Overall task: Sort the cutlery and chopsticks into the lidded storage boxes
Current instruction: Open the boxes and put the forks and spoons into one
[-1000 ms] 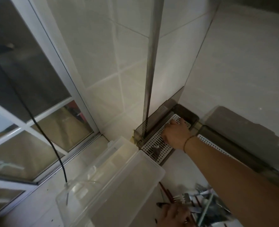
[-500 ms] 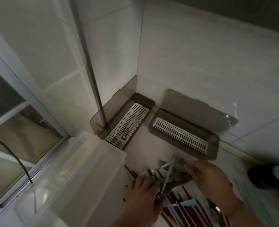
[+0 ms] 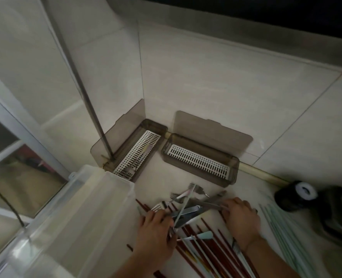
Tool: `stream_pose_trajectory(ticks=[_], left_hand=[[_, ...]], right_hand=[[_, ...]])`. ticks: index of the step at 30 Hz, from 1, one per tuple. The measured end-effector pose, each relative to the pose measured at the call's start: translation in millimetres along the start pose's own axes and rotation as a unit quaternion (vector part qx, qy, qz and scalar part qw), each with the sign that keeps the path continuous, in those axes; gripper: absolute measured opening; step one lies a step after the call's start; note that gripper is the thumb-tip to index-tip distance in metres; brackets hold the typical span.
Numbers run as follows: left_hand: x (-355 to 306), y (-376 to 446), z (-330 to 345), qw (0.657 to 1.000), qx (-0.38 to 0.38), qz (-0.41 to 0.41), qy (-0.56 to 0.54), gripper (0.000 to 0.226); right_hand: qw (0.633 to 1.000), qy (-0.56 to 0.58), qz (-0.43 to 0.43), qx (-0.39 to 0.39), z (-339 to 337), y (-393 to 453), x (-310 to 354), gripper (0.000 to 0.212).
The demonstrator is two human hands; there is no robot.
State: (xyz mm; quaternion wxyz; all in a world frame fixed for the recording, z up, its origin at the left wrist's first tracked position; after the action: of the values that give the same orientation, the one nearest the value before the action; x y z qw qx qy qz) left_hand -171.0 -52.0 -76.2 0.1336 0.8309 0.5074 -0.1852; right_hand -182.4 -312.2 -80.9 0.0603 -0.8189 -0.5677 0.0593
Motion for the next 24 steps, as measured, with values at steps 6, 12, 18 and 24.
stream_pose_trajectory(ticks=[6, 12, 18, 24], left_hand=[[3.2, -6.4, -2.7, 0.999, -0.004, -0.034, 0.007, 0.028], [2.9, -7.2, -5.0, 0.999, 0.006, -0.04, 0.005, 0.027], [5.6, -4.9, -2.2, 0.995, 0.063, -0.066, 0.037, 0.038], [5.6, 0.5, -5.5, 0.995, 0.084, -0.047, 0.037, 0.044]], right_hand=[[0.999, -0.003, -0.034, -0.028, -9.1, -1.4, -13.5, 0.008], [0.999, -0.02, -0.023, -0.032, -23.0, -18.5, -47.4, 0.022], [0.997, -0.037, 0.046, -0.044, -37.9, -43.1, -87.6, 0.076], [0.983, 0.156, 0.08, -0.044, -89.0, -46.9, -64.3, 0.065]])
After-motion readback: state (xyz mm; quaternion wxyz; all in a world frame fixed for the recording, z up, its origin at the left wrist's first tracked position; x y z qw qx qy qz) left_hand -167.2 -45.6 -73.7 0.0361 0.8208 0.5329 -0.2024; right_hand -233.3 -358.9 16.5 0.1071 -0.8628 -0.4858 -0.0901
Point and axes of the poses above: each hand's wrist, its own y-axis towards the middle knuckle, its own z-axis out of the palm, x = y × z, the point moved 1 cm from there along y, towards the middle knuckle, and after that the axes turned 7 degrees about -y, right-handed, at the moved point
